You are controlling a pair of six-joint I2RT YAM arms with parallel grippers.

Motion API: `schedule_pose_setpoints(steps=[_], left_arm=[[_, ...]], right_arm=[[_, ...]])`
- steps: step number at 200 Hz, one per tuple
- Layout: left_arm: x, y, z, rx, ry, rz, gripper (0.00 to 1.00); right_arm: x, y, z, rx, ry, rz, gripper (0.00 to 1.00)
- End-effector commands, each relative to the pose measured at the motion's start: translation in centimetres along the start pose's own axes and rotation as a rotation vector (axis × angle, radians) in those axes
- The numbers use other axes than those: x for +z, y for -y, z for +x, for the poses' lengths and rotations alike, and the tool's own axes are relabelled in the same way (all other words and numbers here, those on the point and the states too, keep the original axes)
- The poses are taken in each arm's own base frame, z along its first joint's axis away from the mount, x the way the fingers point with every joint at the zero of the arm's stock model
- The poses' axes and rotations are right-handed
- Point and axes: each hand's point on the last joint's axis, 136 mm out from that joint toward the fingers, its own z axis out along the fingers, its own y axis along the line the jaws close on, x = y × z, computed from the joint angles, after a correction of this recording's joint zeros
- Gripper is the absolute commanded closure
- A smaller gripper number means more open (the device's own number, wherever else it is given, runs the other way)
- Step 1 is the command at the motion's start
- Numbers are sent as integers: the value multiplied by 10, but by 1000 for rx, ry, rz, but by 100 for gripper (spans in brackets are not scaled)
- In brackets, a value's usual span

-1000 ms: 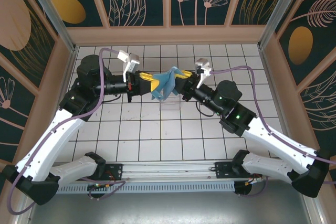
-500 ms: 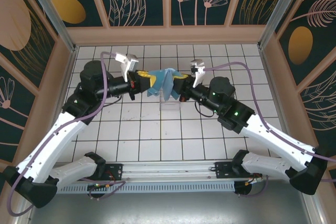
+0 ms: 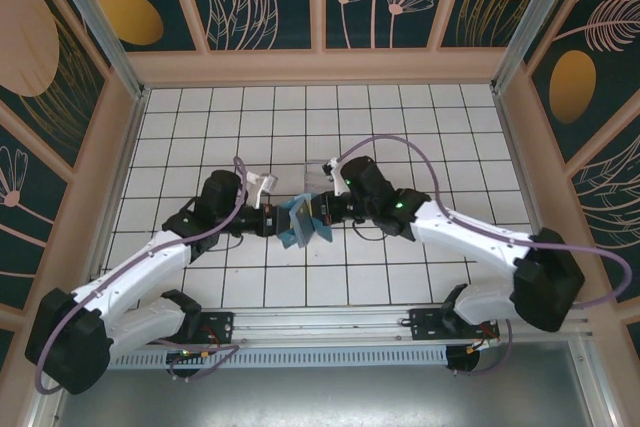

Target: Take the credit cards out of the card holder

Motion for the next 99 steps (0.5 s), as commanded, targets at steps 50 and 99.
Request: schedule_pose_setpoints(steps=[50,99], left_arm=[[13,-87,23,-154,-83,-379,60],[13,-102,24,-151,-99,-463,58]], right_arm=[[51,51,74,147,-326,111,100],[45,91,87,244,-366,242,100]])
